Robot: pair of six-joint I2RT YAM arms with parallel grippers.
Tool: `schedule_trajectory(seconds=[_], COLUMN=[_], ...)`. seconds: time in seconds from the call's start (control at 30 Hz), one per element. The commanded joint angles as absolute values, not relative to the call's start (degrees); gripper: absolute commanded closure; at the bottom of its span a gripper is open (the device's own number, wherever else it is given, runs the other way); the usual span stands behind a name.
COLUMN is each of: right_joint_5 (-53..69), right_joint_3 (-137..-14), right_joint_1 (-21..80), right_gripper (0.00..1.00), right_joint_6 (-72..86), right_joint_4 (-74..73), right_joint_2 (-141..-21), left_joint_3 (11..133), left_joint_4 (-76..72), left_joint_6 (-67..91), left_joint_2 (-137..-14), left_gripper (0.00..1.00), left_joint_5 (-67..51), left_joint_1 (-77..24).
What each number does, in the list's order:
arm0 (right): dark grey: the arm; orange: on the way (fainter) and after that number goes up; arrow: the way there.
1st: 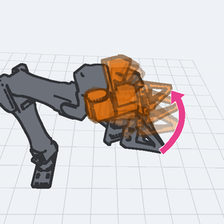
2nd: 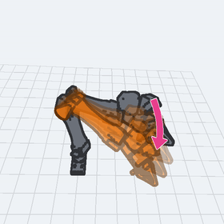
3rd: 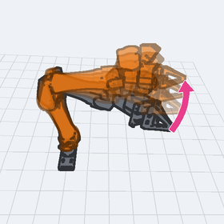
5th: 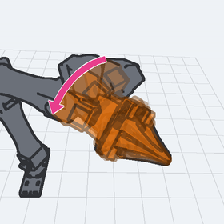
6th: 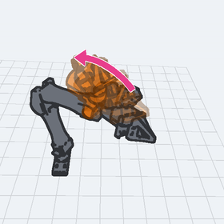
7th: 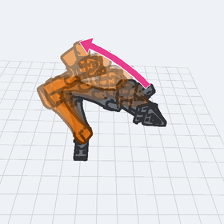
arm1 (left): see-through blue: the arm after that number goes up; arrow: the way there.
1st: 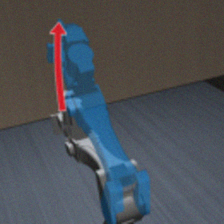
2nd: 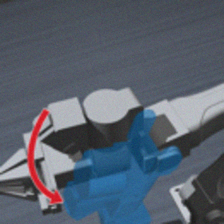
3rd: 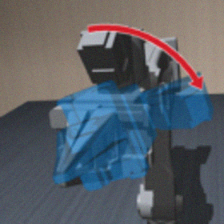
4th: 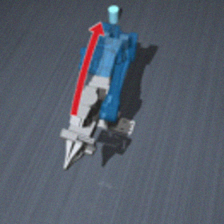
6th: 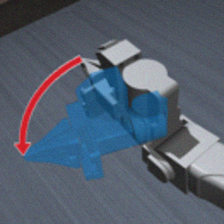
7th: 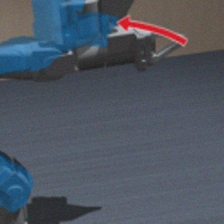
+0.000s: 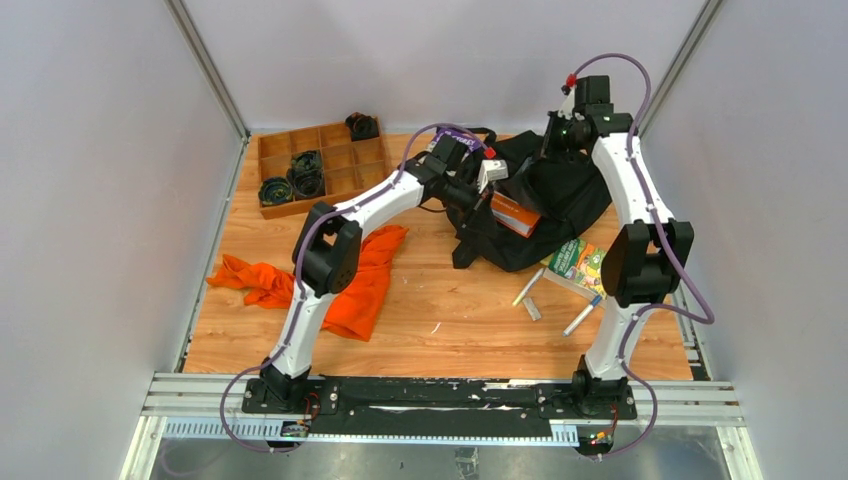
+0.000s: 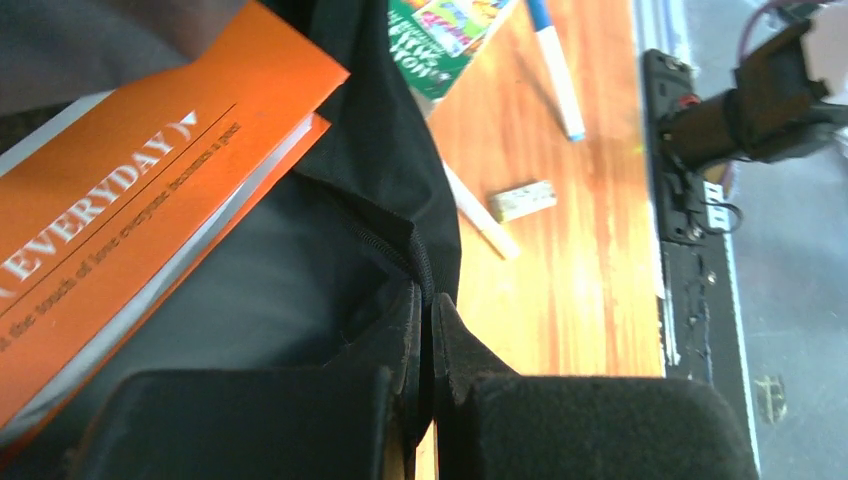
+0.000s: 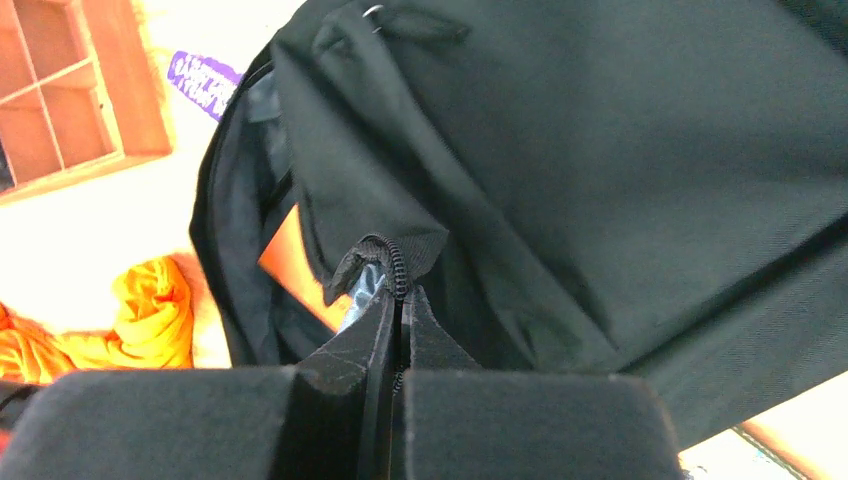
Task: Pack the student bag
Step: Place the book in the student bag.
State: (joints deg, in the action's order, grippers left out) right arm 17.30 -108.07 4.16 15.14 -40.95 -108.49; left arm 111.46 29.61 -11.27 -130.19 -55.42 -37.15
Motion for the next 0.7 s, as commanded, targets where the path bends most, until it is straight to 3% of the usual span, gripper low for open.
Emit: schedule_trajectory(seconds=[0.0,0.17,0.37,0.67], right_joint_5=[14.63,13.58,11.56,17.08], right_joint_3=[-112.15,-113.24,-113.0,-112.85], right_joint_1=[1.84,0.57,-4.04,-10.56], right_gripper=[1.0,1.0,1.0,1.0], right_joint_6=[16.98,17.84,19.91,23.9], right_joint_4=[-42.1,-42.27,-42.28,-40.0], right_joint_2=[-110.2,-111.71,-113.75,-115.56], left_joint_3=[110.23,107.07,96.24,94.5], left_joint_4=[26.33,17.05,-22.91,-24.08], left_joint_6=[-13.64,-8.05,23.56,25.97], left_joint_2=[-125.33,-123.75,-120.16,-118.17], left_gripper=[1.0,1.0,1.0,1.0], left_joint_5=[-67.71,-74.35,-78.57,-80.15], left_joint_1=[-37.47,-37.19,-36.54,-35.64])
